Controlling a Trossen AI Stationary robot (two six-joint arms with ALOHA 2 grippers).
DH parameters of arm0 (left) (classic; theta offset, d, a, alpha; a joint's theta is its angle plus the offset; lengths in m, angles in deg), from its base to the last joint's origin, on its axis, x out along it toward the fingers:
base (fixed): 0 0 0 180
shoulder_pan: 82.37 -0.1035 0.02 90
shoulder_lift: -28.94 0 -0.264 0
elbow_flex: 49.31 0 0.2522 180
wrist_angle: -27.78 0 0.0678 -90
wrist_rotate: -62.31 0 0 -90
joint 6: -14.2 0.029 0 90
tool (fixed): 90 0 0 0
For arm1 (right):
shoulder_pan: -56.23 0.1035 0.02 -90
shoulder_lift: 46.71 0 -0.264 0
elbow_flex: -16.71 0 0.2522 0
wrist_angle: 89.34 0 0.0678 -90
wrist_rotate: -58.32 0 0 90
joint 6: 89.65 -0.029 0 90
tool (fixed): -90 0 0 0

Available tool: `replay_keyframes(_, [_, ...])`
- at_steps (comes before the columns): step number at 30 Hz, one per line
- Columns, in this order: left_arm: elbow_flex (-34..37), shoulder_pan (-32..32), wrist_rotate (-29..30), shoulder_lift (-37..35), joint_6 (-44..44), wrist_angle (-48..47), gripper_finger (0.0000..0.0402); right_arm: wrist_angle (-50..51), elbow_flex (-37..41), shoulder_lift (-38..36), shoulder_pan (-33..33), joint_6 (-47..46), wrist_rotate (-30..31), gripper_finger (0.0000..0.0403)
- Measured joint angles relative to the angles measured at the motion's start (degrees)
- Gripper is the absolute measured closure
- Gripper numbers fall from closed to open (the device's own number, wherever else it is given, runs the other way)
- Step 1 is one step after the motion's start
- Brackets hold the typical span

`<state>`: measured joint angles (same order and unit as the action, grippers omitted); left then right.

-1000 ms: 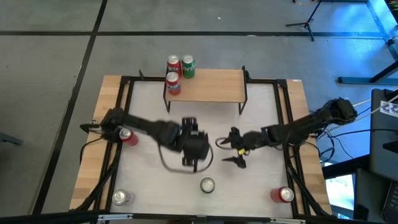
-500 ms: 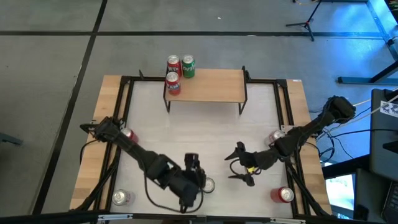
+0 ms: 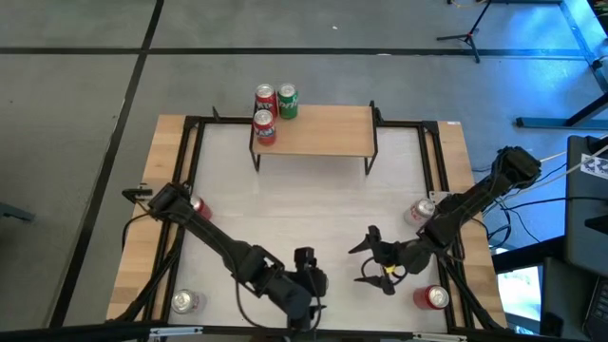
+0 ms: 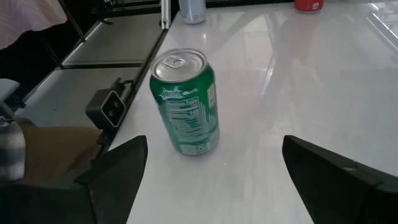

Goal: Place canned beverage on shelf
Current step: Put the green soda can aligned with the other green soda can on the shelf

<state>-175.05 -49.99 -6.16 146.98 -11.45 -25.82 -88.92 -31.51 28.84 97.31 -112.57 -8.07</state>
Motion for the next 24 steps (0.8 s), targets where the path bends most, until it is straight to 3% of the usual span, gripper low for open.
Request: replay_keyframes(24, [0.33, -1.67, -2.37, 5.49, -2.23, -5.04, 0.007, 0.53, 0.02, 3.39, -0.22, -2.38, -0.2, 0.0033])
